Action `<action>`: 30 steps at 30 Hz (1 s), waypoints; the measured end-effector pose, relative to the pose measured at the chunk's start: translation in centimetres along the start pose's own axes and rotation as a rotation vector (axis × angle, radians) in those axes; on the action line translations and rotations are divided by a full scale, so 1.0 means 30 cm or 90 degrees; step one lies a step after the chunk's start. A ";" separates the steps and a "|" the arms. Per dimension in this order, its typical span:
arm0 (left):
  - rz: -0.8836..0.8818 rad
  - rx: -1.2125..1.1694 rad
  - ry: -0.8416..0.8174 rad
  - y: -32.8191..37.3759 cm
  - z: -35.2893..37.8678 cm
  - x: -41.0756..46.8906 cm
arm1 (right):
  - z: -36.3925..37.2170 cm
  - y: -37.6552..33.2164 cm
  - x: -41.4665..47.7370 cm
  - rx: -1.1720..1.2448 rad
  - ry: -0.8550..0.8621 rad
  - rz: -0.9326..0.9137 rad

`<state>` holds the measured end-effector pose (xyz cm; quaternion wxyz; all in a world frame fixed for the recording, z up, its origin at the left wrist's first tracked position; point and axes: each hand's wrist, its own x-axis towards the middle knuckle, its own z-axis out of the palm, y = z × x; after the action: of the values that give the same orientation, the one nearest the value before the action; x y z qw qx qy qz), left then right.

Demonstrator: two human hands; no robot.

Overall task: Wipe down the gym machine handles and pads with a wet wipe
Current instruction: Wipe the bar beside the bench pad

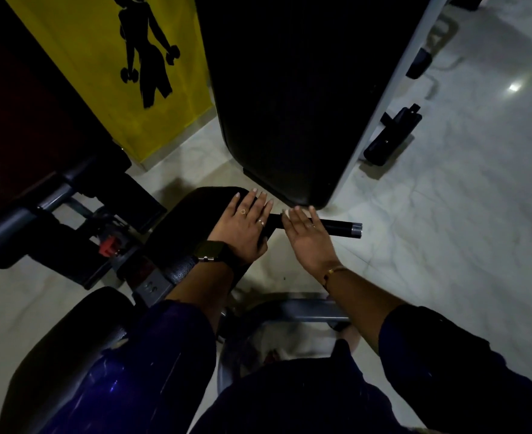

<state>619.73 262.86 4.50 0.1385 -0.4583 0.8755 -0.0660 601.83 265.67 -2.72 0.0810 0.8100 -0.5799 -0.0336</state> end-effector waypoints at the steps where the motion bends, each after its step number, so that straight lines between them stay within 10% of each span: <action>1: 0.000 0.004 0.002 0.001 0.001 0.001 | 0.006 0.023 -0.033 -0.001 0.001 -0.027; 11: -0.001 0.003 -0.004 -0.005 0.009 0.006 | -0.092 -0.028 0.180 0.108 -0.123 0.070; 18: -0.005 0.010 0.001 0.000 0.002 0.003 | -0.023 0.054 0.019 0.069 0.043 -0.086; 26: -0.012 0.010 0.000 0.004 -0.001 0.001 | -0.053 0.046 0.031 0.059 0.008 0.188; 30: -0.012 0.017 -0.002 0.004 -0.001 -0.003 | -0.044 -0.046 0.036 0.103 0.029 0.120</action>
<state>619.67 262.98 4.51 0.1450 -0.4648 0.8699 -0.0783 603.66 265.20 -1.62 0.0312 0.7565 -0.6521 0.0397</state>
